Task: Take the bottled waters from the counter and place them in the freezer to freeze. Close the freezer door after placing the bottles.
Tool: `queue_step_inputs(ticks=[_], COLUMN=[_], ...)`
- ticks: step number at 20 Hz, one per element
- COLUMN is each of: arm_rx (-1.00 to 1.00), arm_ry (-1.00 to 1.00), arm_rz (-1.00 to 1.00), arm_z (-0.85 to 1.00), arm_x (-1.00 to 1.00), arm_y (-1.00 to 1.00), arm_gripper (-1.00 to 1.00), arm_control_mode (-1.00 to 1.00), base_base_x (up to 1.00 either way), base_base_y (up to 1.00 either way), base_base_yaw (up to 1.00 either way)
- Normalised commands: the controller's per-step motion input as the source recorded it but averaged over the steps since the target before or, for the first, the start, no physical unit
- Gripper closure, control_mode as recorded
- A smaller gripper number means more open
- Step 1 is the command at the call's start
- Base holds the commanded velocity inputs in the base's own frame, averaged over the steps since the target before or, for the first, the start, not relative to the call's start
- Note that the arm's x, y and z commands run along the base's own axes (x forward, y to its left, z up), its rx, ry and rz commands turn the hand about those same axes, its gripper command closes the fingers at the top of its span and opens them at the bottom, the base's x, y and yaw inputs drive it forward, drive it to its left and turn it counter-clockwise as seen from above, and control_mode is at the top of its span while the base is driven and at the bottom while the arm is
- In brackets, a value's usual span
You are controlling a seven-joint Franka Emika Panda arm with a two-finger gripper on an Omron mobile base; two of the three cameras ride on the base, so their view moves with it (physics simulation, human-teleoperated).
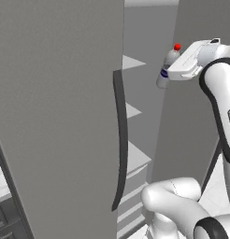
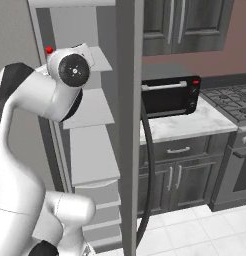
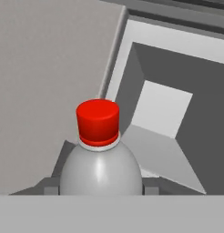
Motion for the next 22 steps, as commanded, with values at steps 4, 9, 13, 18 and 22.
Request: queue_step_inputs(ticks=[4, 9, 13, 18, 22], arm_rx=[0.00, 0.02, -0.02, 0.00, 0.00], arm_ry=[-0.01, 0.15, 0.00, 0.00, 0.00], arm_rz=[0.00, -0.01, 0.00, 0.00, 0.00], arm_z=[0.60, 0.74, -0.08, -0.29, -0.03], arm_x=[0.20, 0.35, 0.05, 0.19, 0.40], arm_y=[0.07, 0.00, 0.00, 0.00, 0.00], arm_gripper=[1.00, 1.00, 1.00, 1.00, 1.00], arm_control_mode=[-1.00, -1.00, -1.00, -1.00, -1.00], base_base_x=[0.00, 0.00, 0.00, 0.00, 0.00], base_base_y=[0.00, 0.00, 0.00, 0.00, 0.00], base_base_yaw=[0.00, 0.00, 0.00, 0.00, 0.00])
